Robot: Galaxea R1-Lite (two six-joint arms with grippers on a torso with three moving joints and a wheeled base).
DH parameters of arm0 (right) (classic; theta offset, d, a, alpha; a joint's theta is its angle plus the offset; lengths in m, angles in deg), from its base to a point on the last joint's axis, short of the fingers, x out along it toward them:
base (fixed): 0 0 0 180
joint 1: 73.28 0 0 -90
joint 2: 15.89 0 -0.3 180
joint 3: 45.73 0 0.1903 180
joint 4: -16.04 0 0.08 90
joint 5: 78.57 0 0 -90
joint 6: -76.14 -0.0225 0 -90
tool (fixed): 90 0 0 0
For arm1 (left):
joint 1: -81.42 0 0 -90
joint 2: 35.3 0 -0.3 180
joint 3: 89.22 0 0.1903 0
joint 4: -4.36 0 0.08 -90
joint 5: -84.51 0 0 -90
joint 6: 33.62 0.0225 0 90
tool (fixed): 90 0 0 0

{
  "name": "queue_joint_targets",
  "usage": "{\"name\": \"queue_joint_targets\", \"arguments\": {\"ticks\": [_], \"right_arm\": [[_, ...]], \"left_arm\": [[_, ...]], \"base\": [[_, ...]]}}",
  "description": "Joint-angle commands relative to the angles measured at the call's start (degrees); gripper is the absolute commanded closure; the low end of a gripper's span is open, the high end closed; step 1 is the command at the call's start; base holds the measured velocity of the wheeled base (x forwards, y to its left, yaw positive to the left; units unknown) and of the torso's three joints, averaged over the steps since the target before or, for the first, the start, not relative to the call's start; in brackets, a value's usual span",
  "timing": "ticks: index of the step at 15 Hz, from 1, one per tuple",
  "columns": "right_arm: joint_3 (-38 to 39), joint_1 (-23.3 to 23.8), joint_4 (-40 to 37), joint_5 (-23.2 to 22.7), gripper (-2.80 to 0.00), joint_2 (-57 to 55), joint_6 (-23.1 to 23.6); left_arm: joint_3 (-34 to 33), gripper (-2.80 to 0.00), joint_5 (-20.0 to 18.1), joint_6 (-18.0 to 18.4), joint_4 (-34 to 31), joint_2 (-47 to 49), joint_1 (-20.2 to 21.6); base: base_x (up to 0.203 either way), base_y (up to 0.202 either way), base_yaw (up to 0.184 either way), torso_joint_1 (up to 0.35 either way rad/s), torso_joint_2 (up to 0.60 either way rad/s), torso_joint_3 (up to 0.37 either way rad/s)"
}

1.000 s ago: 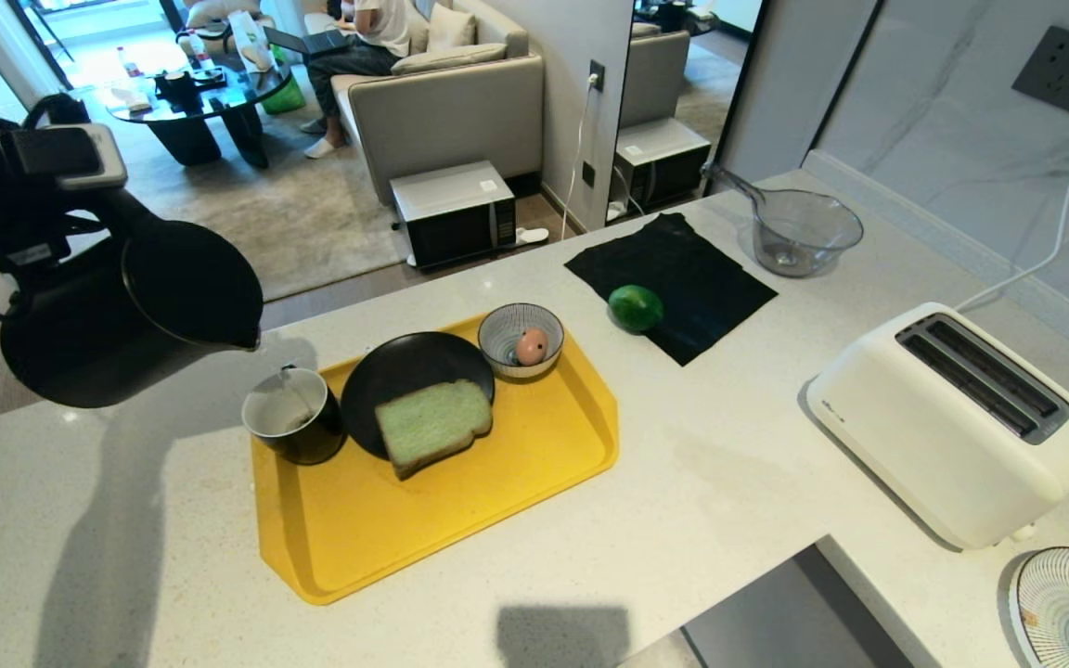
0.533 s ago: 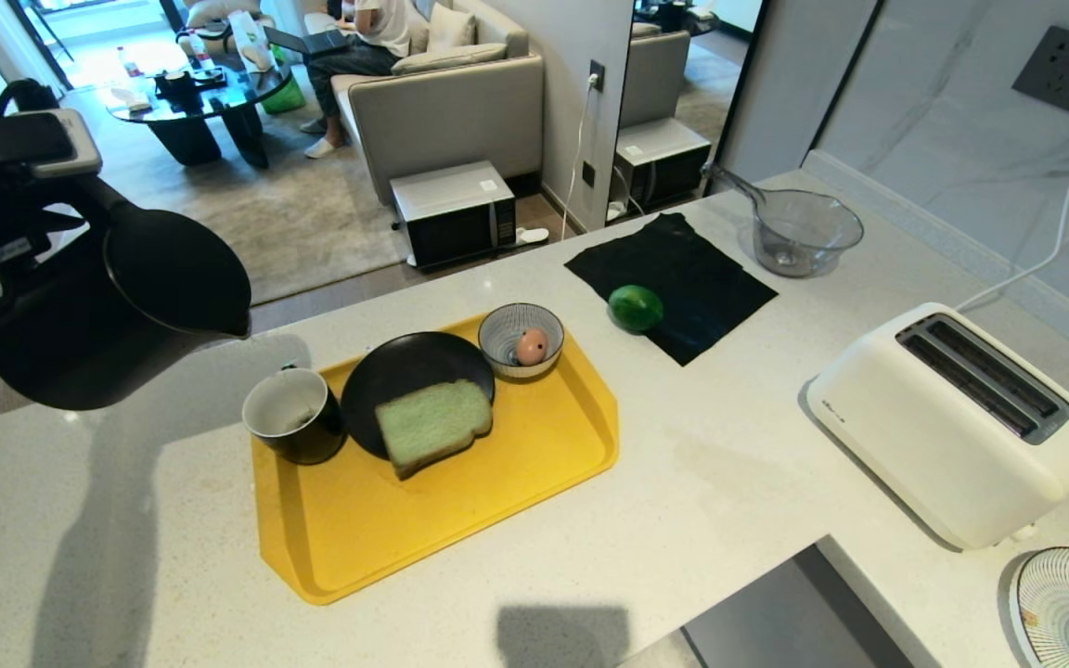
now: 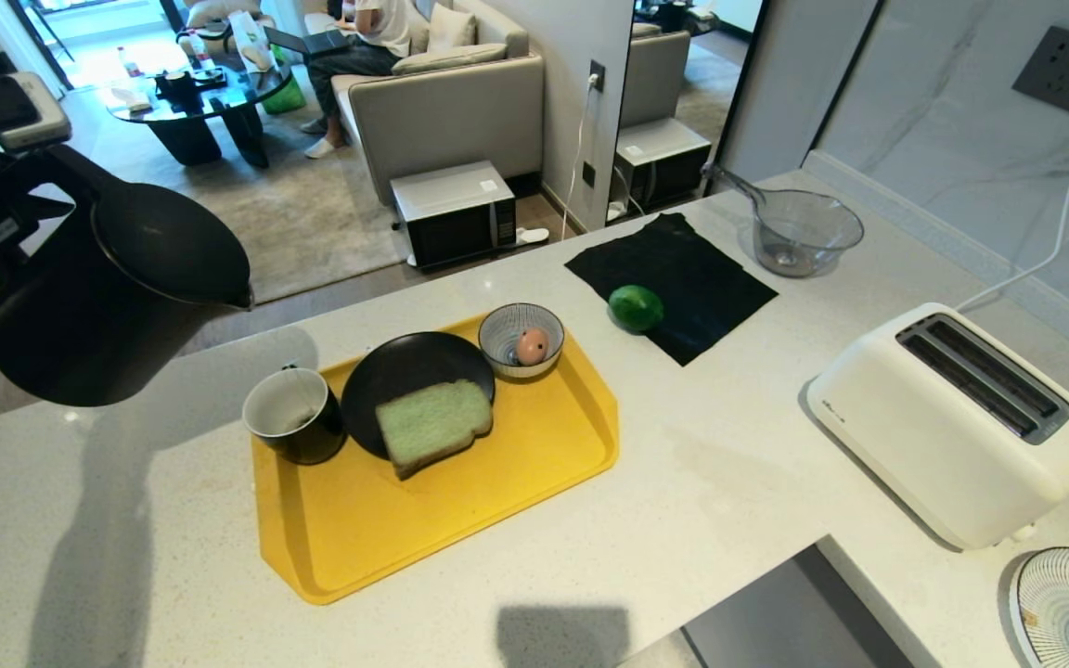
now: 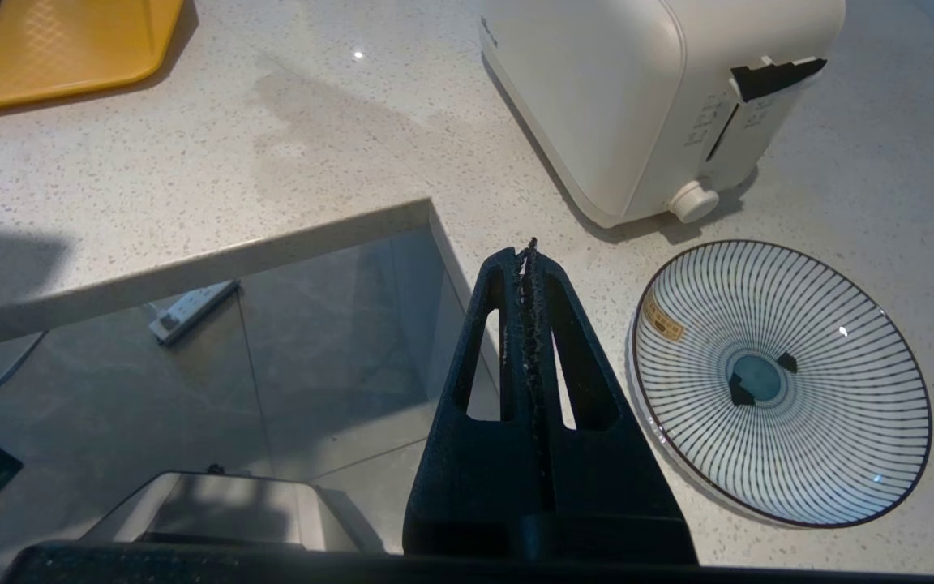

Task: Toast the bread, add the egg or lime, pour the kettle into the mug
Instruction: Pour water into a cup, then put the kettle back

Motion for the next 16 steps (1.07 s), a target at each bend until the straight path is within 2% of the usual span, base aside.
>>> {"name": "queue_joint_targets", "arguments": {"ticks": [1,3,6,8,11,14,16], "right_arm": [[-0.03,-0.04,-0.01,-0.01,0.00,0.00,0.05],[0.03,-0.04,-0.01,-0.01,0.00,-0.01,0.05],[-0.02,-0.02,-0.01,-0.01,0.00,-0.02,0.05],[-0.05,-0.04,-0.01,-0.01,0.00,-0.04,0.09],[-0.05,-0.04,-0.01,0.00,0.00,0.00,0.05],[-0.05,-0.03,-0.01,-0.01,0.00,0.00,0.05],[0.04,-0.04,-0.01,-0.01,0.00,0.00,0.05]], "left_arm": [[-0.06,0.00,-0.33,-2.52,-0.19,-0.33,0.27],[-0.06,0.00,-0.42,-5.54,-0.19,-0.75,0.35],[-0.31,0.00,-1.74,-6.99,-0.19,-1.29,2.39],[-0.41,0.00,-3.07,-10.24,-0.19,-1.55,3.77],[-2.54,0.00,-9.21,-17.95,-0.21,-3.56,7.32],[-6.97,0.00,-15.58,-26.02,-0.08,-6.51,13.28],[-10.21,0.00,-19.84,-30.10,2.84,-7.62,17.25]], "base": [[0.000,0.000,0.000,0.000,0.00,0.000],[0.000,0.000,0.000,0.000,0.00,0.000],[0.000,0.000,0.000,0.000,0.00,0.000],[0.000,0.000,0.000,0.000,0.00,0.000],[0.000,0.000,0.000,0.000,0.00,0.000],[0.000,0.000,0.000,0.000,0.00,0.000],[0.000,0.000,0.000,0.000,0.00,0.000]]}}
